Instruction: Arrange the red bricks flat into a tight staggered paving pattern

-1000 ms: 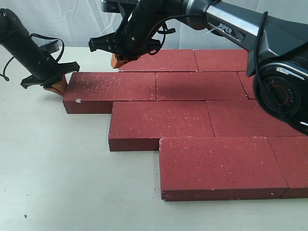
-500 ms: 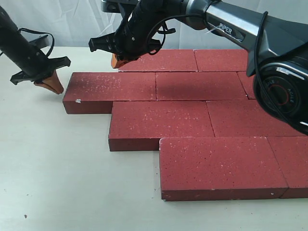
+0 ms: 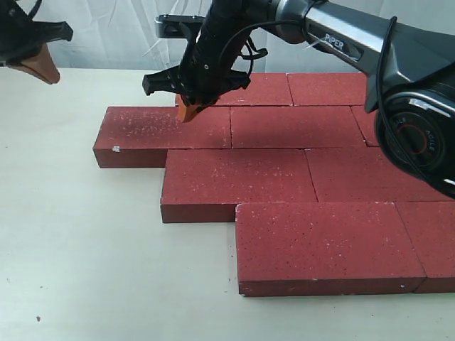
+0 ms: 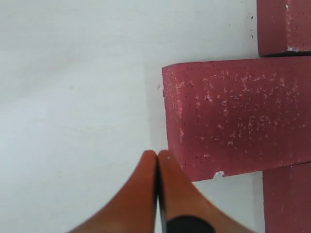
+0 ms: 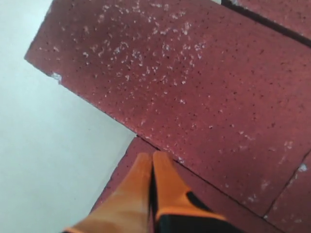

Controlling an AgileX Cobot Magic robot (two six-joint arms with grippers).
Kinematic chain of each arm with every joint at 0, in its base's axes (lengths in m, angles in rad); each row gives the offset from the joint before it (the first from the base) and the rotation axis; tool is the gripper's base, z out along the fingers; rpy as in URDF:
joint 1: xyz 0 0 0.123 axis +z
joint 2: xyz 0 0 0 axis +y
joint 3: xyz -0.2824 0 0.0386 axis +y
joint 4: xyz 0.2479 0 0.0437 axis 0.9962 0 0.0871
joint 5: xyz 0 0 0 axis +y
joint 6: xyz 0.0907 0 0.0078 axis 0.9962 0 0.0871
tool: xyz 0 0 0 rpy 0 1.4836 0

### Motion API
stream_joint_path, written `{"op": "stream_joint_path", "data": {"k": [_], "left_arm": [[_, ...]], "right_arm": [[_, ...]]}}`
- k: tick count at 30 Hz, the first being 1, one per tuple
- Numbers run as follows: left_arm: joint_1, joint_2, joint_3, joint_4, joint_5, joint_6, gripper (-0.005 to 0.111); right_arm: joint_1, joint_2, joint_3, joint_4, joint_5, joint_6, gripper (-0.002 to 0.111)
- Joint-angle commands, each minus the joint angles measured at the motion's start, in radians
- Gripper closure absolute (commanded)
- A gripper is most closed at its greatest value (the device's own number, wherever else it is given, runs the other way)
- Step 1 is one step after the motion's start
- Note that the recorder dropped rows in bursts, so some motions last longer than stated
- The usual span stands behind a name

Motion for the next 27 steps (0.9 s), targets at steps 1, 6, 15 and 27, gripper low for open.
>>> {"op": "stream_joint_path", "data": {"k": [1,6,15,27], "left_arm": [[-0.038,-0.094,0.01,0.093,0.007,-0.042,0.107],[-0.094,-0.194,0.096,0.151,-0.058,-0.08,0.107],[-0.15,-0.345,0.303,0.192,-0.168,-0.111,0.107],[-0.15,-0.529,0.552,0.219,-0.31,-0.113,0.107]], "right_arm": [[-0.007,-0.012,-0.006,-0.007,0.021,0.006,0.109],[-0.007,-0.012,-0.006,0.004,0.061,0.038,0.109],[-0.007,-0.021,-0.006,0.015,0.061,0.055,0.109],[-0.026,-0.076,-0.006,0.014,0.061,0.104,0.109]]}}
